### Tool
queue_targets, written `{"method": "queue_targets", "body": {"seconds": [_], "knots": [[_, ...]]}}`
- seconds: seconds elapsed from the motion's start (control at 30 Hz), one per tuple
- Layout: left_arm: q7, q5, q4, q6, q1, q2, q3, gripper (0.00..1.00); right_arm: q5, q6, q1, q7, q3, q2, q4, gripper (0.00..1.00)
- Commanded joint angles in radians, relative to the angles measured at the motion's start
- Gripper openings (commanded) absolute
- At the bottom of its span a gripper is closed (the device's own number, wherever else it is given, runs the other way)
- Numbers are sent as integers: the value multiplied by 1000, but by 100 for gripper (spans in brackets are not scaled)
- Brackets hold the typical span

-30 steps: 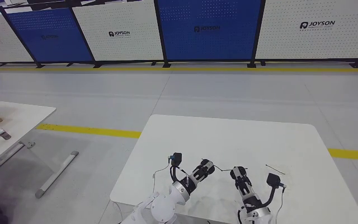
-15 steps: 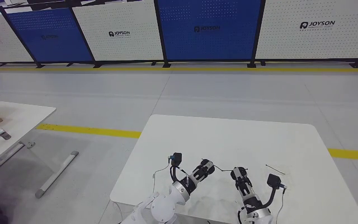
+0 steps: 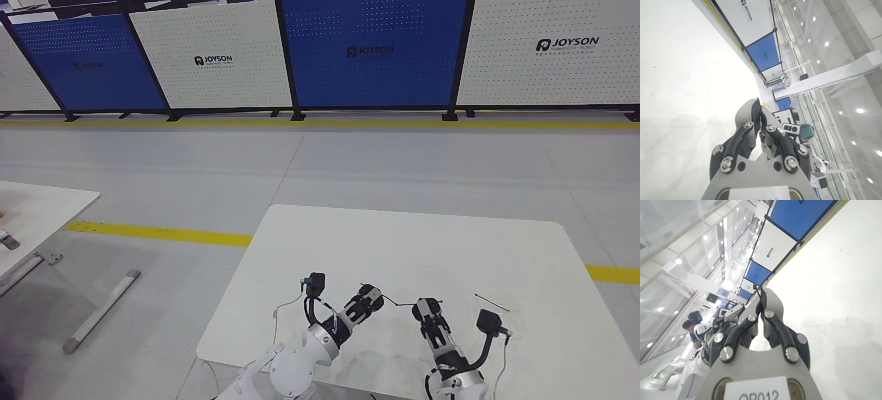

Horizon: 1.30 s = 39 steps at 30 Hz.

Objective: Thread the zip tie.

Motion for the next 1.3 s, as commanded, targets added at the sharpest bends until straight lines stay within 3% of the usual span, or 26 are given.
{"method": "queue_targets", "body": {"seconds": [0.0, 0.23, 0.77, 1.03, 1.27], "knots": [[0, 0, 0, 0, 0, 0, 0, 0, -2, 3, 1, 0, -2, -1, 0, 0], [0, 0, 0, 0, 0, 0, 0, 0, -17, 30, 9, 0, -15, -5, 1, 0], [0, 0, 0, 0, 0, 0, 0, 0, -29, 30, 6, -37, -34, -12, 2, 0], [-11, -142, -2, -10, -5, -8, -11, 0, -14, 27, 15, -15, -32, -13, 5, 0], [-16, -147, -11, -17, -4, -10, -8, 0, 8, 11, 30, -12, -26, -16, 11, 0]]}}
